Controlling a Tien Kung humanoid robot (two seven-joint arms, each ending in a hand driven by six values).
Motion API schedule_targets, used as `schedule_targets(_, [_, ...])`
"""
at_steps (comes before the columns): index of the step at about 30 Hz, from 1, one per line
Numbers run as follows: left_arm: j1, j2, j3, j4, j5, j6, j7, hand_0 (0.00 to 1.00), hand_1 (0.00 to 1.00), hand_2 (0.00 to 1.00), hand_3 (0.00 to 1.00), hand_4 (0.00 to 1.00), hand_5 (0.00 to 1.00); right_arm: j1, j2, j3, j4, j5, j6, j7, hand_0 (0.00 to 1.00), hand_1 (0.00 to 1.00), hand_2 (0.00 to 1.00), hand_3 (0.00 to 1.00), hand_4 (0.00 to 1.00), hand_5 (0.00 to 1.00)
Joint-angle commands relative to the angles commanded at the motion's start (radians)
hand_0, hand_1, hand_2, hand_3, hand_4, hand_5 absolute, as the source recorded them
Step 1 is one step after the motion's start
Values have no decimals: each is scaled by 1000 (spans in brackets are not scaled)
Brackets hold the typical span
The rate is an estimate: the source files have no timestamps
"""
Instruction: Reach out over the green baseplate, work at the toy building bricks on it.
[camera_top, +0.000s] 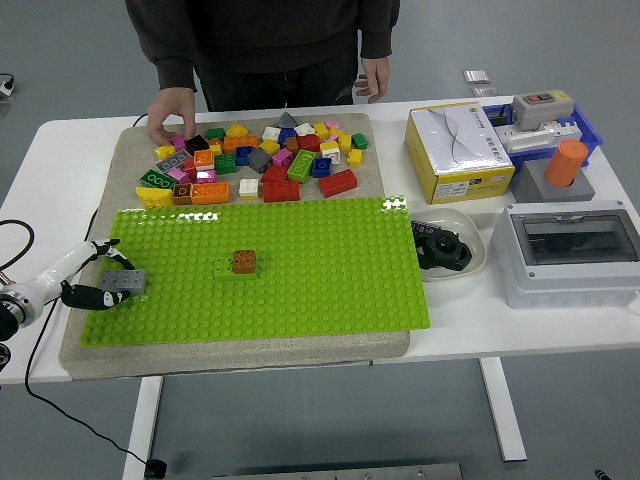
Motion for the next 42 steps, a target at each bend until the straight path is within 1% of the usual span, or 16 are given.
schedule_targets(5, [-7, 3, -1, -21, -11, -6, 8, 943, 998, 998, 502, 895, 2, 2, -1, 0, 0, 0, 0, 0, 699, 591, 709, 690, 748, 779])
schedule_targets(11, [-14, -2, 1, -14, -17, -10, 11, 939, 998, 998, 503, 897, 2, 3, -1, -1, 0, 1, 0, 1, 698, 591, 709, 690, 748, 779])
schedule_targets(12, [-14, -2, 1, -13, -16, -11, 11, 937, 998, 998, 507, 883, 2, 3, -1, -1, 0, 1, 0, 1, 697, 591, 709, 690, 748, 779])
schedule_targets(18, [-12, 10, -11, -26, -10, -25, 17, 937, 998, 998, 507, 883, 2, 3, -1, -1, 0, 2, 0, 0, 697, 591, 709, 690, 748, 779])
schedule_targets(19, [-12, 14, -14, -31, -9, -30, 18, 938, 998, 998, 533, 660, 2, 3, -1, -1, 0, 1, 0, 0, 698, 591, 709, 690, 748, 778])
schedule_targets(24, [-14, 31, -16, -43, -7, -39, 22, 938, 998, 998, 533, 660, 2, 2, -2, 1, 0, -1, 0, 0, 698, 591, 709, 690, 748, 778])
schedule_targets(25, [-14, 33, -15, -42, -8, -39, 22, 936, 998, 998, 557, 602, 2, 3, -2, 1, 0, -1, 0, 0, 699, 591, 709, 691, 749, 779])
schedule_targets(27, [-14, 36, -10, -38, -11, -39, 20, 936, 998, 998, 557, 602, 2, 2, -2, 2, 0, -1, 0, 0, 699, 591, 709, 691, 749, 779])
schedule_targets(30, [-14, 35, -3, -27, -19, -37, 16, 936, 998, 998, 557, 602, 2, 3, -2, 2, 0, -1, 0, 0, 699, 591, 709, 691, 749, 779])
schedule_targets(31, [-13, 34, -1, -23, -21, -36, 15, 934, 998, 998, 511, 529, 2, 3, -2, 2, 0, 0, 0, 0, 698, 591, 709, 691, 749, 779])
schedule_targets(36, [-12, 28, 7, -8, -30, -29, 8, 934, 998, 998, 511, 529, 2, 3, -1, 2, 0, 1, 0, -1, 698, 591, 709, 691, 749, 779])
schedule_targets(37, [-11, 27, 8, -6, -32, -28, 7, 924, 998, 998, 490, 461, 2, 3, -1, 1, 0, 1, 0, -1, 698, 591, 709, 690, 749, 779])
schedule_targets(42, [-10, 25, 14, -2, -41, -31, 8, 924, 998, 998, 490, 461, 2, 4, 0, 1, 0, 1, 0, -1, 698, 591, 709, 690, 749, 779])
